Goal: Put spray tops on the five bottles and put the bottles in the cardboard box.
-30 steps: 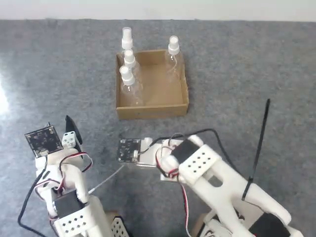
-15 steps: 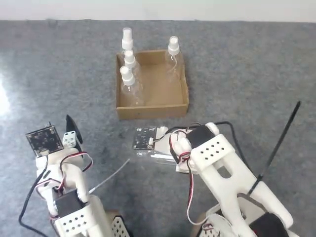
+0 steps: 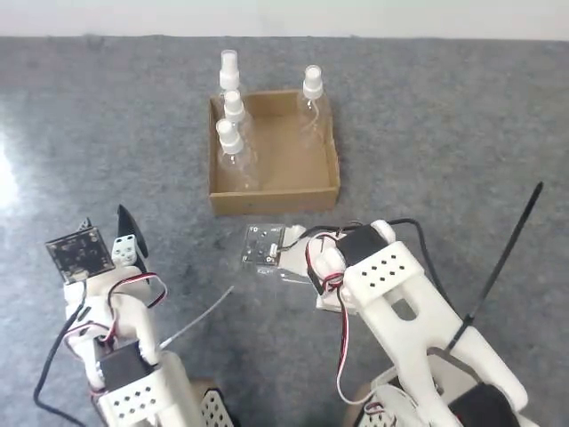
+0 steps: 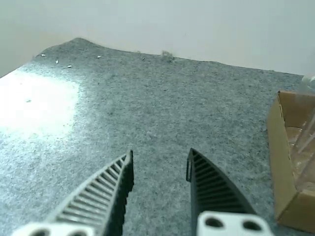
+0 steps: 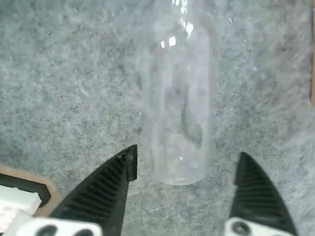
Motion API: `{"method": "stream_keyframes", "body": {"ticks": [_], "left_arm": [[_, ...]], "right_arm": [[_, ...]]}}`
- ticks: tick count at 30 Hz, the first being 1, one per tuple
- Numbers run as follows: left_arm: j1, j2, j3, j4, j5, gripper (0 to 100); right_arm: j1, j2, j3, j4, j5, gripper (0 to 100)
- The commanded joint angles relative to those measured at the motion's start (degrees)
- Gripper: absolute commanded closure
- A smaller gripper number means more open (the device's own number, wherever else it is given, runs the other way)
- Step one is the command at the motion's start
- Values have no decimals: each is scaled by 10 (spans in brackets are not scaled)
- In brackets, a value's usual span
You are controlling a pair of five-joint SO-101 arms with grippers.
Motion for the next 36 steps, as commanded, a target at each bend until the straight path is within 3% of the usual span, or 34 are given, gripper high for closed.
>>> {"method": "stream_keyframes", "body": {"ticks": [1,15,21,36], "left_arm": [[-1,-9,-3,-16,3,830],[-2,-9,-3,-17,3,830],[-2,-9,-3,-17,3,830],[0,-9,-3,-17,3,830]], "right_arm": [[3,-7,-42,5,-23,660],[-68,-8,-42,-3,-24,636],[-69,-8,-42,-42,-84,636],[-89,0,-38,-88,-36,637]]}}
